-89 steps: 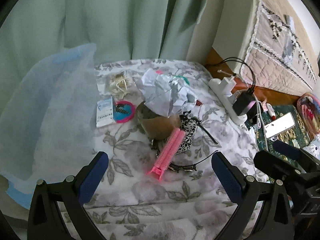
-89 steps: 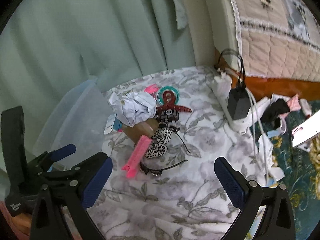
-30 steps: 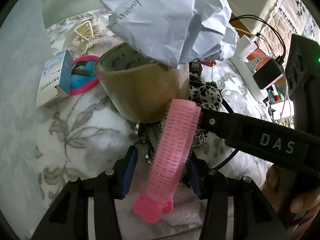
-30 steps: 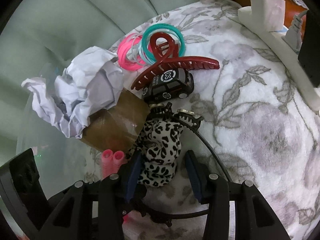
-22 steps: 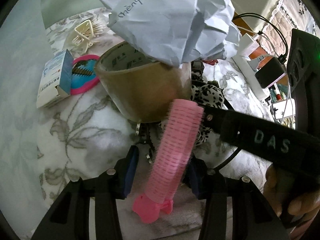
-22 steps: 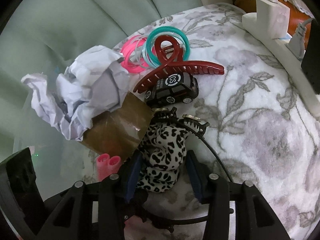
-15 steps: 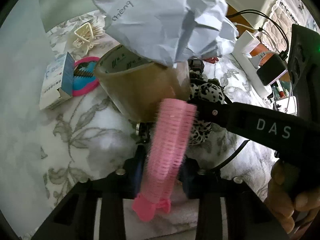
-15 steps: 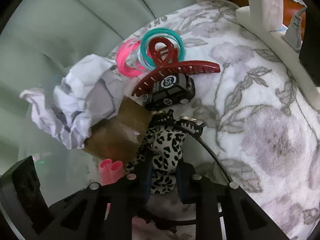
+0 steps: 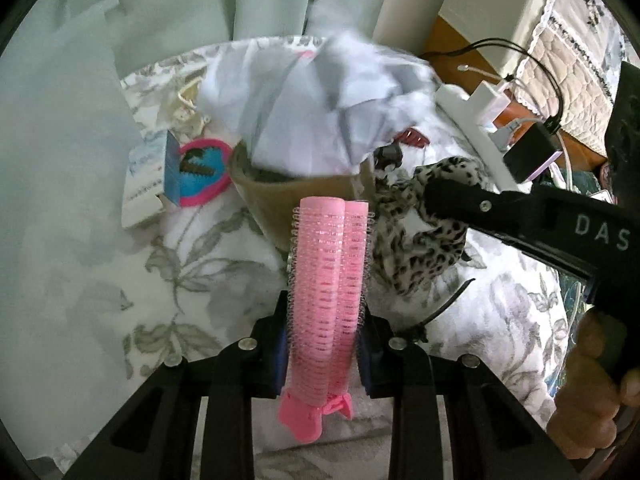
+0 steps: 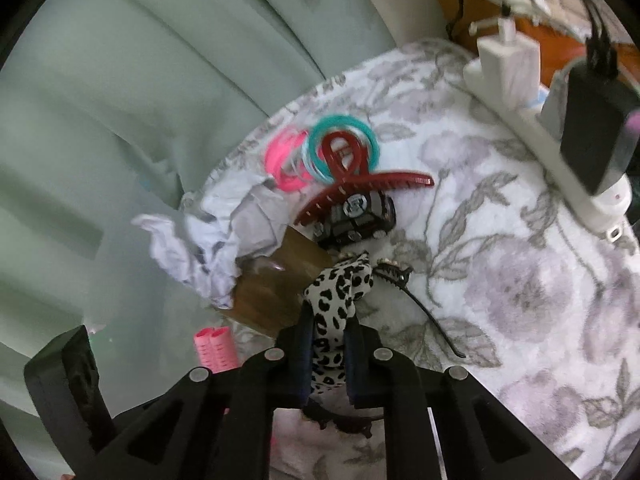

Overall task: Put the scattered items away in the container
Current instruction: 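Lift the pink roller with the left gripper while the right gripper carries the scrunchie toward the clear box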

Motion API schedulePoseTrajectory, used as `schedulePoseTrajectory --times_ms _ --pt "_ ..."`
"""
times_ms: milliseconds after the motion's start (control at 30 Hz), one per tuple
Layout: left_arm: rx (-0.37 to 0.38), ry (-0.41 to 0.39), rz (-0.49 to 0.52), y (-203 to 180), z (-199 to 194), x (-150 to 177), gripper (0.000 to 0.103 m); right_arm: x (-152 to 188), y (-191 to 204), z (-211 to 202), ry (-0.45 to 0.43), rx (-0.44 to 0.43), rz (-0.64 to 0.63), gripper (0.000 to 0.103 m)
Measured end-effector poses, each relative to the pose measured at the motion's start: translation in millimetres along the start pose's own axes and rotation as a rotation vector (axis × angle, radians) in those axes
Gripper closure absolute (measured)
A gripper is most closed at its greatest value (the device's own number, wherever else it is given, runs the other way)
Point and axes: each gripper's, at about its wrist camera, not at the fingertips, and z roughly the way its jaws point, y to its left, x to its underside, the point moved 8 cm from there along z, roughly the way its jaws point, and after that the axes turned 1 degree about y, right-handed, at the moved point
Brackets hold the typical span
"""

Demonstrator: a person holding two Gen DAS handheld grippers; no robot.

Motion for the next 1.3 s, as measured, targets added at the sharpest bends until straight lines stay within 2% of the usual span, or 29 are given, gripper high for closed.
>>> schedulePoseTrajectory --times_ms 67,233,367,667,933,1167,1300 --pt "0.000 -0.015 0.004 -1.4 -6.9 -1.4 0.074 5.0 -0.2 -20.4 -0.022 -0.004 -0.008 0.090" --pt "0.006 -0.074 0.011 4.6 -41.4 -1.3 0.074 -12.6 11.8 -33.0 -0.074 -0.005 -0.019 0.090" --pt "0.012 -0.136 0.011 6.4 -54.5 -16.2 0.074 -13.3 23.2 -53.8 -0.110 -0.001 -0.039 0.090" --pt "0.020 -0.341 -0.008 27.2 -140.0 -31.1 0.074 -13.9 75.2 -112.4 -0.230 0.005 -0.137 0.090" --pt "-0.020 -0.500 -0.103 81.5 -210.4 -32.2 0.074 -6.1 141.5 -146.7 -0.303 -0.008 -0.274 0.090" --pt "-0.060 -0.568 -0.226 142.3 -243.4 -19.4 0.074 8.1 202.5 -148.2 -0.310 -0.043 -0.399 0.090" --pt "-0.073 -0.579 -0.302 176.2 -247.9 -9.2 0.074 17.6 236.5 -137.2 -0.293 -0.063 -0.466 0.090"
